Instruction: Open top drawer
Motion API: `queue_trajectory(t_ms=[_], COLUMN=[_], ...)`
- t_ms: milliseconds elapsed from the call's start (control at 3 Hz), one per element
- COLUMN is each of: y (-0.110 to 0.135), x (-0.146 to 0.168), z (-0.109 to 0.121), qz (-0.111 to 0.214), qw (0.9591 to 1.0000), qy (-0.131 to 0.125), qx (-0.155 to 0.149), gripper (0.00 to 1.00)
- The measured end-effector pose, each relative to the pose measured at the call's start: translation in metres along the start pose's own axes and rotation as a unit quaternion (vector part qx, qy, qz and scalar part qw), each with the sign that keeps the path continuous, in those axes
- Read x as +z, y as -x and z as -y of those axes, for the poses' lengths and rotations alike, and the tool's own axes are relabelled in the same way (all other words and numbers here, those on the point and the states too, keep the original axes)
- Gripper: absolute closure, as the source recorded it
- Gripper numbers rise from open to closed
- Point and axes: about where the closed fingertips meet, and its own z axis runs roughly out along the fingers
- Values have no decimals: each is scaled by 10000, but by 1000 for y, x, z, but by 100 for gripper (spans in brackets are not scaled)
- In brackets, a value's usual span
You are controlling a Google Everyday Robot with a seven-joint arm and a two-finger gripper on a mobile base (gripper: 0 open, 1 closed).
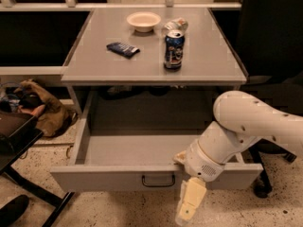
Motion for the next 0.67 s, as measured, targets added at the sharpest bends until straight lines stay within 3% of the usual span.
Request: queue_trajectory(t_ms=[667], y=[-25], x=[-38], z=[-34], qz=[-313], qw=[9992], qy=[-157], qx=[215], gripper=[0])
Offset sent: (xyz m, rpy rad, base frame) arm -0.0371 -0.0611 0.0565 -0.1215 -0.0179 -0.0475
